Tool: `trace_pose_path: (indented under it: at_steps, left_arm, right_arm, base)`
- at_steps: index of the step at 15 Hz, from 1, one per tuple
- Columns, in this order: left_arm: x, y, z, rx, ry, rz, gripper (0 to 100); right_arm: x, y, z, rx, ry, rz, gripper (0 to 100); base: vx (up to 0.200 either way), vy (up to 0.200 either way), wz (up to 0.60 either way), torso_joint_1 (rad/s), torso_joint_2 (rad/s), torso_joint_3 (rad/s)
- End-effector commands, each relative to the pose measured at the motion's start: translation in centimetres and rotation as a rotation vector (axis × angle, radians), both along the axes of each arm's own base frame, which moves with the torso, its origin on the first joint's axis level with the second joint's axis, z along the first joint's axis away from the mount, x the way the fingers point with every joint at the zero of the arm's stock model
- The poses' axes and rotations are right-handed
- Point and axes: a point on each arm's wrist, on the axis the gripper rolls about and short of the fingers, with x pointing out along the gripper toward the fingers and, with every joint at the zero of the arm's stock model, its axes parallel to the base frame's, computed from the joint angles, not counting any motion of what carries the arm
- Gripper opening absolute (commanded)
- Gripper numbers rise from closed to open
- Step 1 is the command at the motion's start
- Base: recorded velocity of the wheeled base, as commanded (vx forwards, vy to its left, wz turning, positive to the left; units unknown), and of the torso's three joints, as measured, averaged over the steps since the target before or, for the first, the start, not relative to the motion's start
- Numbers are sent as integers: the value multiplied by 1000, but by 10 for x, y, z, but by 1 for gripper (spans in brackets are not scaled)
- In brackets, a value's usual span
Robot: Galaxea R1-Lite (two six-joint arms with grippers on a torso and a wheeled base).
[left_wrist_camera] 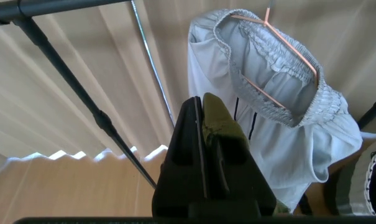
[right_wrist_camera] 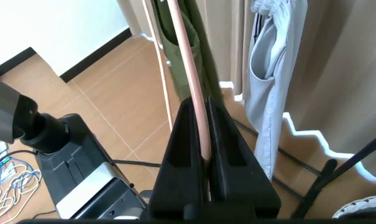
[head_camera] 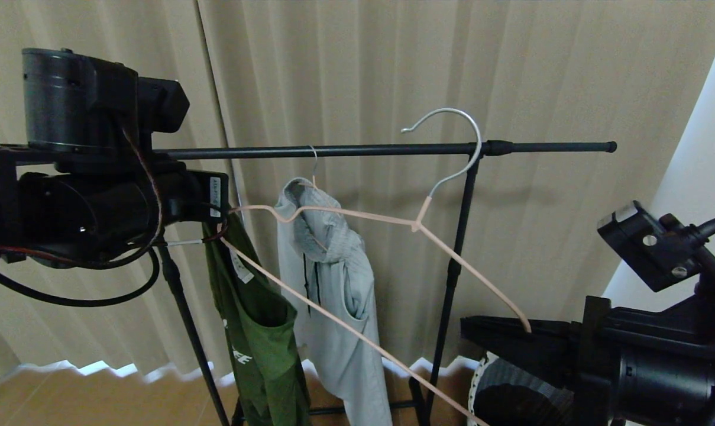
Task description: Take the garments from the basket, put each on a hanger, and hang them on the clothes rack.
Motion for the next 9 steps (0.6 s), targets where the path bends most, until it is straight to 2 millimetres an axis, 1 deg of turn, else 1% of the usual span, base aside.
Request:
trace_pose_path:
  at_steps: [1,4,6,7,9]
  left_arm:
    - [-1,0,0,1,0,0,0]
    - [-1,0,0,4,-2,10,0]
    - [-2,0,-1,4,1,15,0]
    - [-3,0,-1,5,2,12,0]
    - [-5,-2,-3,14,4,19,0]
  right_arm:
    - [5,7,-2,-14,10,1,0]
    - [11,14,-4,-24,17,-2,0]
    - [22,25,-6,-41,27,-22,0]
    - [31,33,-6,-46,29,-40,0]
    - [40,41,-4,-39,29,-60,0]
  base:
    - [0,0,0,0,0,0]
    - [0,0,0,0,0,0]
    - [0,0,0,0,0,0]
    - [0,0,0,0,0,0]
    - [0,0,0,0,0,0]
